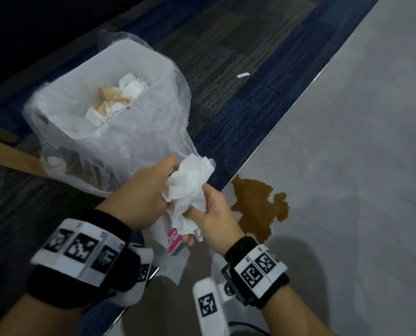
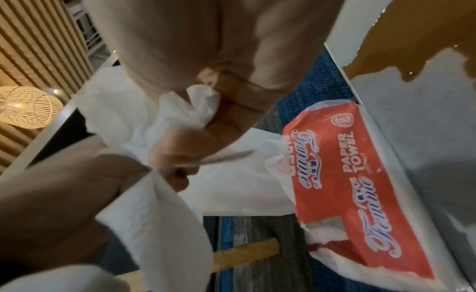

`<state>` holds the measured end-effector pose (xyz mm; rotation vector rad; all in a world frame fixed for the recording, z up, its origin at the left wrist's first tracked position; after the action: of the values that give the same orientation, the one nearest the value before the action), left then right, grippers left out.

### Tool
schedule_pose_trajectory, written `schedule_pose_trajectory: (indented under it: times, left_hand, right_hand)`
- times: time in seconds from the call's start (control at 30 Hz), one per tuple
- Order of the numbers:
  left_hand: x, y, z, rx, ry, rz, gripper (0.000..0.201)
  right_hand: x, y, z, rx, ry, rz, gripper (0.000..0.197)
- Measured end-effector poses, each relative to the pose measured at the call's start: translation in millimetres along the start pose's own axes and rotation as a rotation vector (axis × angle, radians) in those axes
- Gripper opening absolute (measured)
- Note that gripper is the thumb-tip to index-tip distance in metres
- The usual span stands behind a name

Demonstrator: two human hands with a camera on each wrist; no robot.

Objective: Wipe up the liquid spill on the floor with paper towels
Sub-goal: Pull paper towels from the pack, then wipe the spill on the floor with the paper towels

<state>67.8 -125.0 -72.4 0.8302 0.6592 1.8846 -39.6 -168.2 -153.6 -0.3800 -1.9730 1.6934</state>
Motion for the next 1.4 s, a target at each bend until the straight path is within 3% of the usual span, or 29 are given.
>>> schedule_pose_trajectory:
  times: [0.1,0.2,0.27,0.33,0.43,0.53,0.63,0.67,0.8,1.0,1.1,1.2,1.3,1.4]
  left_hand:
    - [0.9,16.6,-15.9,-0.063,0.050,-0.077,0.054]
    - [-2.2,22.8,-33.4,-0.006,-0.029,-0.137,0.064]
    - [-3.8,25.6,-41.4,0.052,-0.055,-0.198,0.047]
    - [-5.2,23.6,-43.4,0.123,-0.066,-0.123,0.022]
    - [-7.3,21.1,-40.7,0.363,-0.067,0.062,0.023]
    - [-13.7,16.4,-33.6,0.430,0.037,0.132,0.037]
    - [-18.8,12.6,-35.5,0.273,0.087,0.095,0.012]
    - [-20.1,12.3,-36.7,0.263,0.101,0.073,0.005]
    - [-25.1,12.2,-44.2,0.355,0.132,0.002,0.031]
    - [-29.6,19.7,-60.9,0.302,0.194,-0.085,0.025]
    - [-30.4,19.9,-69.3,0.274,0.323,-0.055,0.022]
    - [-31.4,20.6,-80.7,0.288,0.388,-0.014,0.021]
    - [-33.0,28.4,-96.4,0.224,0.260,0.016,0.021]
    - [-40.6,25.0,-105.3,0.195,-0.030,0.106,0.027]
  right_hand:
    - [5.9,5.4,11.5,0.004,0.091,-0.049,0.012]
    - [4.4,9.9,34.2,-0.022,0.233,-0.110,0.013]
    - [3.4,10.6,50.6,-0.118,0.316,-0.131,0.012]
    - [1.2,7.8,57.1,-0.267,0.316,-0.124,0.022]
    - [0.2,0.0,54.2,-0.433,0.230,-0.097,0.034]
    - [1.3,-0.8,52.8,-0.268,0.229,-0.057,0.031]
    - [3.7,5.0,58.4,-0.093,0.304,-0.007,0.016]
    - [3.9,9.1,61.5,-0.078,0.329,-0.009,0.022]
    - [2.4,6.7,63.4,0.090,0.337,0.080,0.052]
    - [17.6,11.8,62.4,0.107,0.597,0.082,0.034]
    - [23.1,16.9,71.1,0.079,0.693,0.045,0.034]
    - [28.2,18.9,76.3,0.141,0.736,0.045,0.018]
    - [31.0,27.7,85.3,0.183,0.718,0.012,0.015]
    - [26.8,34.1,98.2,0.104,0.422,0.019,0.018]
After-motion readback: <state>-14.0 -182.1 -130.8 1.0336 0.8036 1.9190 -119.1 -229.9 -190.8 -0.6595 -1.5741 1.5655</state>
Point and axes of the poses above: each hand's wrist, its own x-axis away from the middle knuckle, its own z-axis out of the back of the hand, y = z × x, the point moved 5 cm from there along -x, towards the middle knuckle, and after that the axes turned 15 degrees about x, right-handed, at the moved point
